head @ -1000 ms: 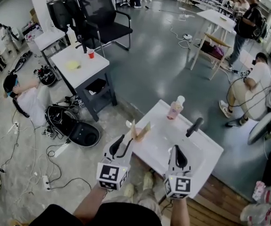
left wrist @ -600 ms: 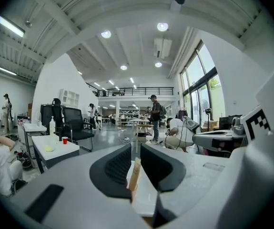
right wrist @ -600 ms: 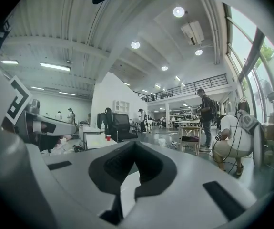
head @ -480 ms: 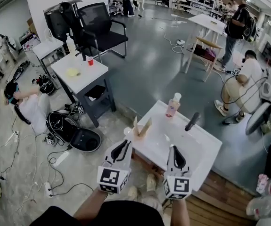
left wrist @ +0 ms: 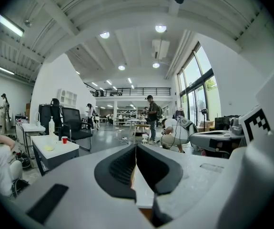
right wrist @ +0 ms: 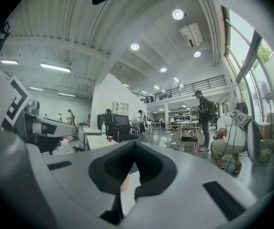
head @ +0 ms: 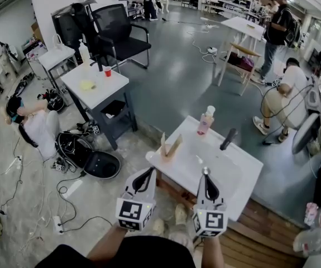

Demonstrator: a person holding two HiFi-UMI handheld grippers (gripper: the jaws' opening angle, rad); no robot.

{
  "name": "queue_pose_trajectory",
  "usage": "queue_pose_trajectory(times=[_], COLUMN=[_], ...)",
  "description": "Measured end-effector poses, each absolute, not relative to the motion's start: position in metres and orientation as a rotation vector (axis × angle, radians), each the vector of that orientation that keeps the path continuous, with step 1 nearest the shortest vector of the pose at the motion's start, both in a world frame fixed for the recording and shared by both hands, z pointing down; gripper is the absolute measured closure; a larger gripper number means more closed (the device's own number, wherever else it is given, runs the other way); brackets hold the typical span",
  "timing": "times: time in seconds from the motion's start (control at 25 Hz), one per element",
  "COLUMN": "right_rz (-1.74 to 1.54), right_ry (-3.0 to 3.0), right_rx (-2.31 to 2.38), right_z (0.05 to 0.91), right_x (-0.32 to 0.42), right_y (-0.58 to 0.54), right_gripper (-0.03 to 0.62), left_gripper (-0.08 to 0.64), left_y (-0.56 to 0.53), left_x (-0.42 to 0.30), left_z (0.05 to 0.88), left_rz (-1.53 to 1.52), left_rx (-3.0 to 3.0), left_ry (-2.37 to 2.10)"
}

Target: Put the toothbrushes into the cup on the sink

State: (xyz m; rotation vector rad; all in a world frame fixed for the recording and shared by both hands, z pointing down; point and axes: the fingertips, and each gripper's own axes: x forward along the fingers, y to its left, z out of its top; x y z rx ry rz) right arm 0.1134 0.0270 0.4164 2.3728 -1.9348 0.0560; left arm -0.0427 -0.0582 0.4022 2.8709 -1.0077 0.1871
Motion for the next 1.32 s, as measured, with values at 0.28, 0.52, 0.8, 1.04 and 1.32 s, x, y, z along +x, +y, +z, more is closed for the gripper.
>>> queue_pose_trajectory(times=[0.28,0.52,0.8,1.04,1.32], right_rz=[0.049,0.050,0.042,0.044,0.036], right_ry=[-1.957,-1.940,-1.955,-1.957,-1.954], right_rx=[2.373,2.367,2.369,2.373,2.376], right_z=[0.4149,0.4173,0.4140,0.4133,0.4121], right_x=[0.1084,0.1118,0.1116,0.1105,0.1106], right_y=[0.0301,0.0307,0.0285,0.0274,0.0267], right_gripper=[0.594,0.594,0.594,0.594,0.594], left_gripper=[0.554,0.554,0.554,0.554,0.554], left_y=[-0.0546,-0.0533,-0.0569,-0.0584,-0.0555], left_x=[-0.0457,-0.0432,-0.0447,-0.0462,-0.0430], left_z=[0.3998,0.4028,0.4013,0.4002,0.4035], left_rz=[0.192,0.189,0.198,0.214,0.166], left_rx=[2.890,2.873,2.896,2.904,2.880], left_ry=[-1.000,-0.990,-1.019,-1.026,-0.983])
